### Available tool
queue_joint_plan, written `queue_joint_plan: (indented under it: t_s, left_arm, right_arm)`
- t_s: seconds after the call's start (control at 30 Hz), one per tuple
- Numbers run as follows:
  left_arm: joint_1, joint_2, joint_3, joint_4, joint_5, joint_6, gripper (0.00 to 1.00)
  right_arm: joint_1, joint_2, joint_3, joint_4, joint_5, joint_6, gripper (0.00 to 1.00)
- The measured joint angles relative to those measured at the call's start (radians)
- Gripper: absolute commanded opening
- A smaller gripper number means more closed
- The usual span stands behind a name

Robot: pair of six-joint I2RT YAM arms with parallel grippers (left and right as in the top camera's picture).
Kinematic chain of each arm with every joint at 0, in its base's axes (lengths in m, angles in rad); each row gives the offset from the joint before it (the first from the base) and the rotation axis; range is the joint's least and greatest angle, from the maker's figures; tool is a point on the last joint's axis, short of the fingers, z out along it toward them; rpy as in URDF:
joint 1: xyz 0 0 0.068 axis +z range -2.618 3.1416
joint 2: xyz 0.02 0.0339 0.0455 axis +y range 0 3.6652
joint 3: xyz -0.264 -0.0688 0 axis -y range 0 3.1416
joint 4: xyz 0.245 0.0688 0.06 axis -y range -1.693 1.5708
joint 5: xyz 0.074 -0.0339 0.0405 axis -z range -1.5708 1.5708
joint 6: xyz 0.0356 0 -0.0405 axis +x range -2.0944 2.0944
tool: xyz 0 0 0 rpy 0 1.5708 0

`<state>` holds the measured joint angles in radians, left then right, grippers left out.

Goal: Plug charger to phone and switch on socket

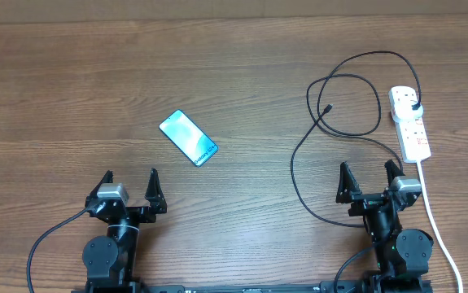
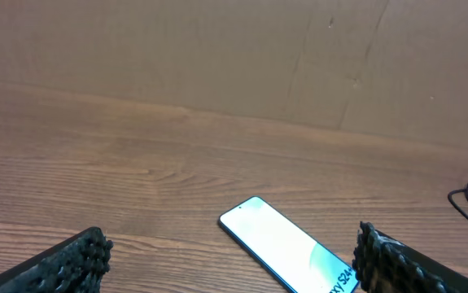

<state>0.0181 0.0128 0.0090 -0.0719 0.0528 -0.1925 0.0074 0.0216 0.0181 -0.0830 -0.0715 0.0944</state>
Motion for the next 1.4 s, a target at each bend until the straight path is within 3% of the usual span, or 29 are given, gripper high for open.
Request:
queue_joint_plan:
  t_s: [1.4]
  left_arm:
    - [0.0, 0.0, 0.031, -0.003, 0.019, -0.011, 1.0]
  right_arm:
    - [0.0, 0.0, 0.0, 0.001, 0.0, 0.0, 1.0]
